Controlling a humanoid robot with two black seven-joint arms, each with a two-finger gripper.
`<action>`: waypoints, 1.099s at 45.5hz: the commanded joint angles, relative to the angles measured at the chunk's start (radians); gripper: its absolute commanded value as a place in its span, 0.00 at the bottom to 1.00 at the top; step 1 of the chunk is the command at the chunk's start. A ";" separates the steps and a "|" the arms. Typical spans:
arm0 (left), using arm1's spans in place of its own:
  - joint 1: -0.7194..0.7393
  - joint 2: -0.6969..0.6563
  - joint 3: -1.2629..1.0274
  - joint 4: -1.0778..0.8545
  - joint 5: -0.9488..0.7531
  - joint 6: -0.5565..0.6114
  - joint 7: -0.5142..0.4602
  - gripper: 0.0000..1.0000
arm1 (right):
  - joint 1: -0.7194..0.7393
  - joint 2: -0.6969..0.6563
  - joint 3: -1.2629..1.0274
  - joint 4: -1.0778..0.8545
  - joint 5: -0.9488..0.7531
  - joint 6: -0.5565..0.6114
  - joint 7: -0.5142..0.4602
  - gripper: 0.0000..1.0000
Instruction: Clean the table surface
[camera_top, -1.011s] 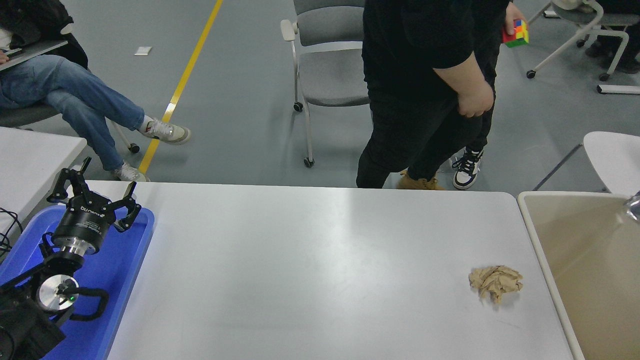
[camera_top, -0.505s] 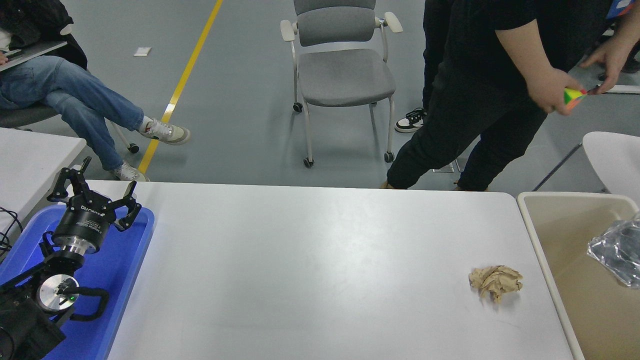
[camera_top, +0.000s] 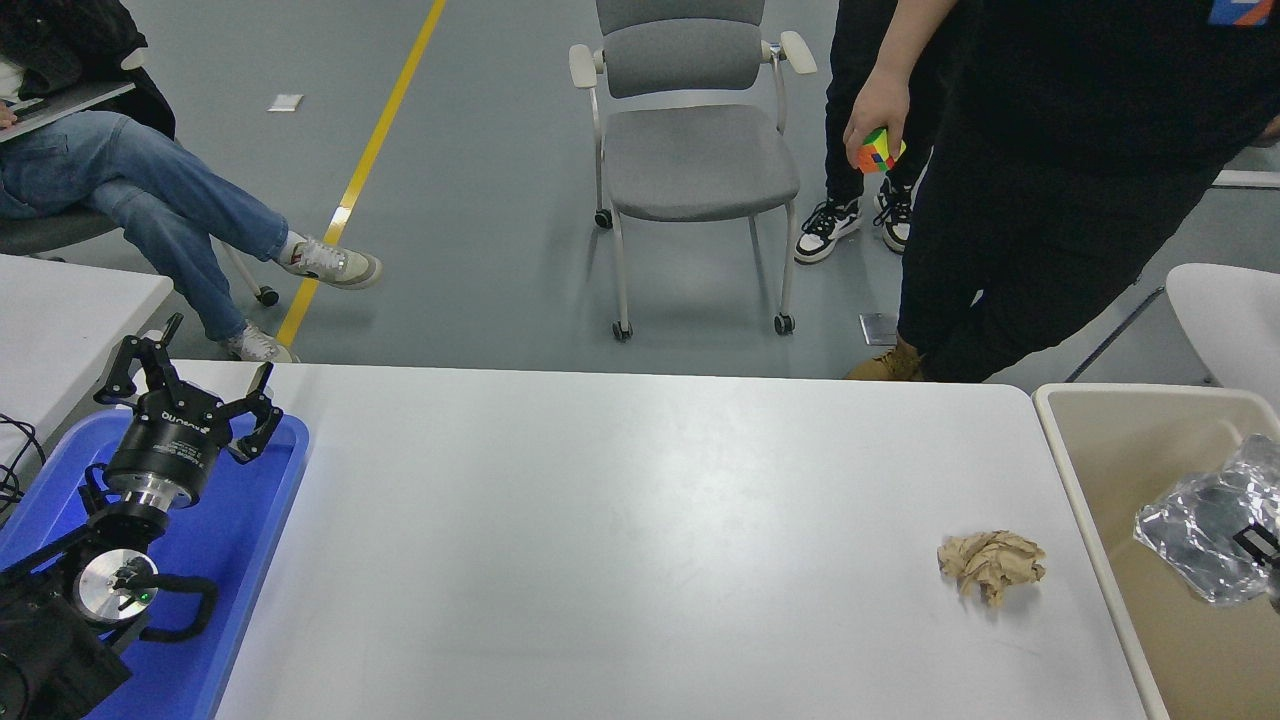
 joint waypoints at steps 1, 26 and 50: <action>0.000 0.000 0.000 0.000 0.000 0.000 0.000 1.00 | -0.008 0.013 0.002 -0.001 0.000 -0.005 0.000 0.00; 0.000 0.000 0.000 0.000 0.000 0.000 0.000 1.00 | -0.008 0.011 0.002 0.001 0.002 -0.049 0.003 0.15; 0.000 0.000 0.000 0.000 0.000 0.000 0.000 1.00 | 0.015 0.014 0.085 0.019 0.002 -0.132 0.007 0.97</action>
